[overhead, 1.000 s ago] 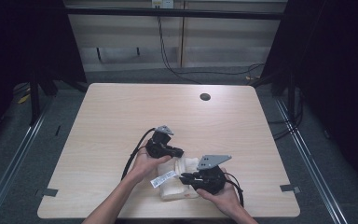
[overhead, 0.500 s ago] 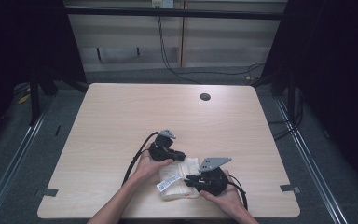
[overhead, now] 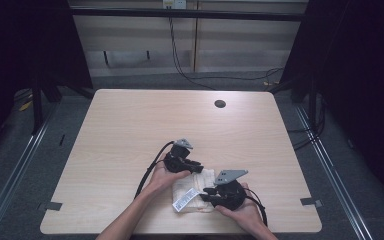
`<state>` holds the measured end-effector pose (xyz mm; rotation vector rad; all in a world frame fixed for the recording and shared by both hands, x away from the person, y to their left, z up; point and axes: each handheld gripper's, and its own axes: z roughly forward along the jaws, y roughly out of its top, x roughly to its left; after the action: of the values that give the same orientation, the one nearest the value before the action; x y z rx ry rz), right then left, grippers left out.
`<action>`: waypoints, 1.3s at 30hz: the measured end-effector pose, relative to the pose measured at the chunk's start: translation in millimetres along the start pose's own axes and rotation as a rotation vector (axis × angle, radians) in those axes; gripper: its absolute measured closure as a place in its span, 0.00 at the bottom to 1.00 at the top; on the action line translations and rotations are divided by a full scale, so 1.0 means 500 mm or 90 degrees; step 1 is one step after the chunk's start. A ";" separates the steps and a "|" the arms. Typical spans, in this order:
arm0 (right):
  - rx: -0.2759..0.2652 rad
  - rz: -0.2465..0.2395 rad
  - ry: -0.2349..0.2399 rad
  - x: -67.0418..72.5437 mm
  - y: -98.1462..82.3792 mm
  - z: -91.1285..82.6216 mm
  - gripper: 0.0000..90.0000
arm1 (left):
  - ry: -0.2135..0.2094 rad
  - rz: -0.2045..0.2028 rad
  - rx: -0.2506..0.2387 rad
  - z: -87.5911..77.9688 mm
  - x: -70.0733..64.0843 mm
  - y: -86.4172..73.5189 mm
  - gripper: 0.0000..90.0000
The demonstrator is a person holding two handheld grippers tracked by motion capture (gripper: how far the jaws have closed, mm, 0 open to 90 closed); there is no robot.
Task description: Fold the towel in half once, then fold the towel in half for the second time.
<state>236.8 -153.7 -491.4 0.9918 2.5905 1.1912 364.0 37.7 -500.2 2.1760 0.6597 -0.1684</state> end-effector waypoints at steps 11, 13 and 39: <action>-0.016 0.017 -0.017 -0.008 0.008 -0.008 0.62 | -0.003 -0.005 -0.037 -0.034 0.000 0.009 0.69; -0.012 0.017 -0.021 -0.008 0.008 -0.009 0.59 | 0.002 0.003 -0.041 -0.043 0.000 0.011 0.66; -0.100 0.069 -0.082 -0.070 0.003 -0.078 0.41 | 0.067 0.019 -0.082 -0.170 -0.006 -0.014 0.43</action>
<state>250.8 -199.2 -469.2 1.1463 2.3318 1.2873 349.2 104.9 -449.4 2.0804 0.6777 0.0056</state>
